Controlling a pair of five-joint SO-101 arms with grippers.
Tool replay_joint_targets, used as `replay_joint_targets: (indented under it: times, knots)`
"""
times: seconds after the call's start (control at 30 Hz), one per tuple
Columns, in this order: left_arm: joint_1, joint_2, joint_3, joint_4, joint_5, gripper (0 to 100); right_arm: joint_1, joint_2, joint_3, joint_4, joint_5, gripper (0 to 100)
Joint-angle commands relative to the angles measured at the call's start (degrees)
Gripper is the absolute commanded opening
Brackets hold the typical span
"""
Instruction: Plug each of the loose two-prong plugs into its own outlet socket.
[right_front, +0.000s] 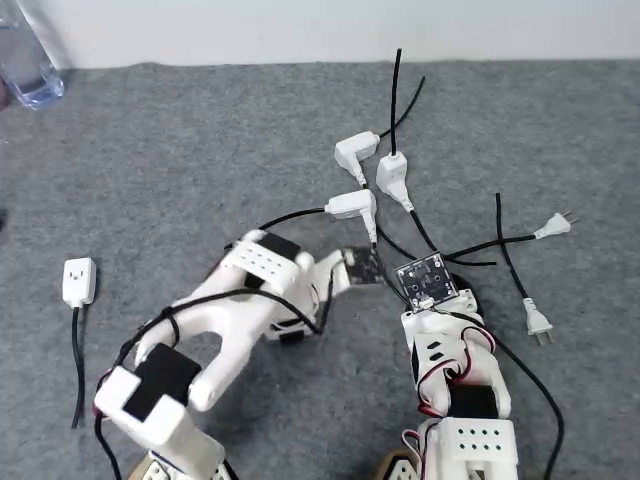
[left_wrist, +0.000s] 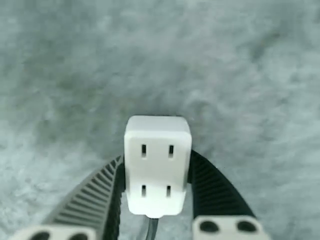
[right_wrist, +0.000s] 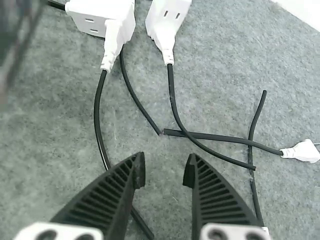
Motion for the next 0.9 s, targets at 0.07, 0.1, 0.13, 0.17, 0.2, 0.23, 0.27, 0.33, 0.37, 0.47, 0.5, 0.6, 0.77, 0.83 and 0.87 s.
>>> replay_joint_targets:
  times: [0.07,0.1,0.13,0.17,0.2,0.23,0.27,0.33,0.37,0.47,0.5,0.6,0.77,0.83,0.87]
  knots:
    - [5.8,-5.2,6.4,1.2,-2.9,1,0.5,-0.4,0.9,-1.3,0.4,13.6]
    - [6.0,-6.4,7.7,0.5,-4.0,1,0.5,-0.4,0.9,-1.3,0.4,13.6]
    - [6.0,-7.6,9.0,-0.3,-5.0,1,0.5,-0.4,0.9,-1.3,0.4,13.6]
    - [5.9,-8.6,10.0,-0.8,-5.7,1,0.5,-0.4,0.9,-1.3,0.4,13.6]
    - [5.9,-9.2,10.7,-1.1,-6.2,1,0.5,-0.4,0.9,-1.3,0.4,13.6]
    - [5.8,-9.8,11.0,-1.3,-6.2,1,0.5,-0.4,0.9,-1.3,0.4,13.6]
    - [5.8,-10.2,11.5,-1.7,-6.2,1,0.5,-0.4,0.9,-1.3,0.4,13.6]
    - [5.2,-10.2,11.6,-1.6,-6.2,2,0.5,-0.4,0.9,-1.3,0.4,13.6]
    - [4.7,-10.2,11.7,-1.5,-6.2,2,0.5,-0.4,0.9,-1.3,0.4,13.6]
    - [4.3,-10.2,11.6,-1.4,-6.0,4,0.5,-0.4,0.9,-1.2,0.4,13.6]
    - [4.3,-10.5,11.6,-1.1,-6.0,7,0.3,-0.4,0.9,-1.2,0.4,13.6]
    - [4.3,-10.7,11.3,0.1,-5.9,16,0.3,-0.4,0.9,-1.2,0.4,13.6]
    - [4.3,-10.8,10.0,0.7,-5.9,25,0.3,-0.4,0.9,-1.2,0.4,13.6]
    - [4.3,-10.8,7.1,3.9,-5.9,25,0.3,-0.4,0.9,-1.2,0.4,13.6]
    - [4.3,-10.8,5.2,5.8,-5.9,25,0.4,-0.4,0.9,-1.2,0.4,13.6]
